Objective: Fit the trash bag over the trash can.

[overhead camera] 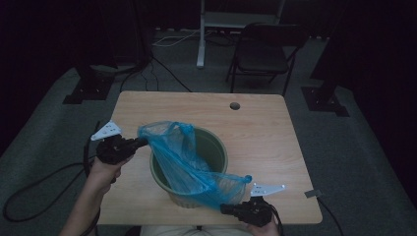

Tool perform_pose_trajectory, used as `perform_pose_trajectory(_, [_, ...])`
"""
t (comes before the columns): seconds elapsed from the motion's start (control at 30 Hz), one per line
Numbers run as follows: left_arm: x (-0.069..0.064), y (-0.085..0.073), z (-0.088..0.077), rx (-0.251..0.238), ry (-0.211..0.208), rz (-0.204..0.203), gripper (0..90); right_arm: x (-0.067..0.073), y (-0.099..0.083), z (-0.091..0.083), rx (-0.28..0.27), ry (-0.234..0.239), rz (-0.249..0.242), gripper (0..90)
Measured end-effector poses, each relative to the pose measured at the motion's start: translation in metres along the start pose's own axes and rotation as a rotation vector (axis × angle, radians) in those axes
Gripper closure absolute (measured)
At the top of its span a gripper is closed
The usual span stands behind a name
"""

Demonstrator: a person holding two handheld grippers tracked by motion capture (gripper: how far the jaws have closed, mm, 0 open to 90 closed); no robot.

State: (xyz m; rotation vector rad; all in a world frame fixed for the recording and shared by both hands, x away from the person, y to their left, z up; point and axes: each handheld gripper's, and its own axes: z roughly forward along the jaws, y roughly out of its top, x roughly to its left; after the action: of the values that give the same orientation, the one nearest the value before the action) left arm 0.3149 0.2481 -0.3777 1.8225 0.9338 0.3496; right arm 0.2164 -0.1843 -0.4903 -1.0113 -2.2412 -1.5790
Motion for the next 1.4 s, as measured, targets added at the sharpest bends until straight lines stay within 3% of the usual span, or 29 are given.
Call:
perform_pose_trajectory(0.03, [0.0, 0.0, 0.0, 0.0, 0.0, 0.0, 89.9, 0.0, 0.0, 0.0, 0.0, 0.0, 0.0, 87.9])
perform_pose_trajectory(0.07, [0.0, 0.0, 0.0, -0.002, -0.002, -0.005, 89.9, -0.005, -0.001, -0.013, -0.024, -0.018, 0.018, 82.9])
perform_pose_trajectory(0.13, [0.0, 0.0, 0.0, 0.001, -0.002, -0.011, 89.9, -0.007, 0.001, -0.024, -0.055, -0.049, 0.017, 82.7])
perform_pose_trajectory(0.17, [0.0, 0.0, 0.001, 0.0, -0.011, -0.01, 89.9, -0.008, 0.002, -0.031, -0.069, -0.074, 0.021, 82.7])
perform_pose_trajectory(0.23, [-0.001, 0.001, 0.001, 0.001, 0.009, -0.004, 89.9, -0.013, 0.005, -0.045, -0.099, -0.135, 0.034, 82.7])
perform_pose_trajectory(0.3, [-0.001, 0.001, 0.0, -0.005, -0.012, -0.004, 89.8, -0.016, 0.007, -0.052, -0.115, -0.158, 0.044, 82.7])
perform_pose_trajectory(0.33, [-0.001, 0.002, 0.0, -0.009, -0.018, -0.012, 89.9, -0.021, 0.01, -0.066, -0.138, -0.231, 0.059, 82.2])
perform_pose_trajectory(0.37, [-0.001, 0.002, 0.0, -0.009, -0.018, -0.012, 89.8, -0.021, 0.01, -0.066, -0.138, -0.231, 0.059, 82.2])
perform_pose_trajectory(0.4, [-0.001, 0.002, -0.001, -0.01, -0.028, -0.007, 89.7, -0.028, 0.016, -0.081, -0.175, -0.285, 0.082, 81.9])
perform_pose_trajectory(0.47, [0.0, 0.003, -0.001, -0.009, 0.0, -0.01, 89.7, -0.032, 0.023, -0.09, -0.201, -0.319, 0.078, 81.2])
perform_pose_trajectory(0.5, [0.001, 0.003, -0.002, -0.018, -0.019, -0.016, 89.7, -0.034, 0.028, -0.094, -0.207, -0.342, 0.081, 81.2])
perform_pose_trajectory(0.53, [0.001, 0.003, -0.002, -0.018, -0.019, -0.016, 89.6, -0.036, 0.033, -0.098, -0.22, -0.349, 0.081, 81.1])
perform_pose_trajectory(0.63, [0.001, 0.003, -0.004, -0.031, -0.085, -0.011, 85.2, -0.037, 0.054, -0.104, -0.249, -0.355, 0.047, 79.7])
perform_pose_trajectory(0.7, [-0.001, 0.005, -0.002, -0.029, -0.082, -0.002, 80.5, -0.033, 0.074, -0.103, -0.265, -0.347, 0.004, 78.1])
perform_pose_trajectory(0.77, [-0.006, 0.007, 0.0, -0.023, -0.087, 0.003, 62.1, -0.027, 0.097, -0.096, -0.268, -0.318, -0.045, 73.2])
perform_pose_trajectory(0.87, [-0.015, 0.012, 0.0, -0.003, -0.073, 0.009, 41.8, -0.016, 0.132, -0.077, -0.263, -0.276, -0.119, 68.2])
perform_pose_trajectory(0.9, [-0.015, 0.012, 0.0, -0.003, -0.073, 0.009, 40.0, -0.016, 0.132, -0.077, -0.263, -0.276, -0.119, 68.2])
perform_pose_trajectory(0.93, [-0.019, 0.013, -0.002, 0.002, -0.071, 0.011, 37.7, -0.009, 0.157, -0.06, -0.262, -0.233, -0.152, 62.1])
perform_pose_trajectory(1.0, [-0.021, 0.012, -0.006, 0.004, -0.075, 0.007, 35.9, -0.007, 0.166, -0.054, -0.258, -0.218, -0.163, 59.0])
perform_pose_trajectory(1.07, [-0.023, 0.011, -0.013, 0.003, -0.072, 0.002, 30.6, 0.001, 0.194, -0.03, -0.23, -0.153, -0.177, 49.2])
perform_pose_trajectory(1.13, [-0.025, 0.01, -0.02, -0.004, -0.06, 0.009, 30.5, 0.005, 0.207, -0.013, -0.193, -0.116, -0.173, 45.8])
perform_pose_trajectory(1.3, [-0.031, 0.006, -0.035, -0.033, -0.009, -0.003, 30.5, 0.009, 0.226, 0.03, -0.089, -0.062, -0.154, 40.2])
perform_pose_trajectory(1.4, [-0.042, 0.007, -0.032, -0.019, -0.035, 0.021, 30.5, 0.008, 0.231, 0.05, -0.038, -0.047, -0.136, 39.7])
